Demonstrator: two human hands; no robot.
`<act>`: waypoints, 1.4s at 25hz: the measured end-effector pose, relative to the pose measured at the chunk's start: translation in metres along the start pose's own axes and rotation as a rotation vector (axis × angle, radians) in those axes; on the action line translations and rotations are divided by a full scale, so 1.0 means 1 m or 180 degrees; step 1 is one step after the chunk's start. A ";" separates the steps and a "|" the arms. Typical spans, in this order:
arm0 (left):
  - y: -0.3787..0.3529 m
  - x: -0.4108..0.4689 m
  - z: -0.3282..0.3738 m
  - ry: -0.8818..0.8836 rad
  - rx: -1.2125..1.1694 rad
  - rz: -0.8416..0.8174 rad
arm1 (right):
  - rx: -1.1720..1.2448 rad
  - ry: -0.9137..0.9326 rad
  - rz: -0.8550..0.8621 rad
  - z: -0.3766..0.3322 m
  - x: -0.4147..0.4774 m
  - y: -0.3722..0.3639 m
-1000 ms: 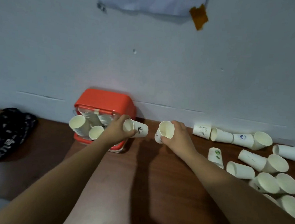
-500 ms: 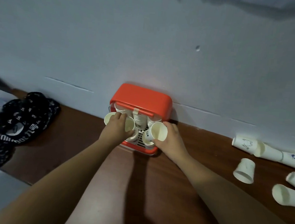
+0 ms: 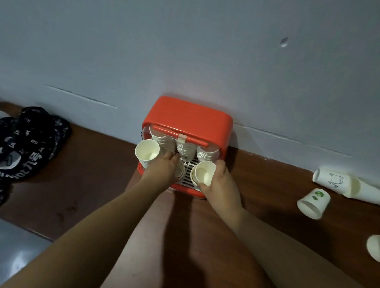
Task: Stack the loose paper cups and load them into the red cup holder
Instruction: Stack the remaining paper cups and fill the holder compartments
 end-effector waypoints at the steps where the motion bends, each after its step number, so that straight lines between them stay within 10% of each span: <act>1: -0.004 0.002 -0.001 -0.0021 0.0019 0.0003 | -0.0063 -0.0029 -0.0056 0.001 0.001 -0.005; 16: 0.017 -0.033 0.023 -0.0222 -0.0689 0.0836 | 0.0081 0.0139 -0.0364 0.039 -0.034 0.029; 23: 0.019 -0.057 0.166 -0.1140 -0.0504 0.0144 | -0.0539 -0.0677 -0.0280 0.199 -0.085 0.148; 35: -0.055 0.045 0.383 -0.0400 0.0131 -0.0120 | -0.0914 -0.0335 -0.0372 0.366 -0.070 0.199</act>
Point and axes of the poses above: each hand's wrist, its own x-axis towards the middle knuckle, its own y-axis out of the back of the hand, z = x × y, the point moved 4 cm from there along x, towards the middle knuckle, and after that the axes turned 14 degrees about y, right-handed, at the moved point
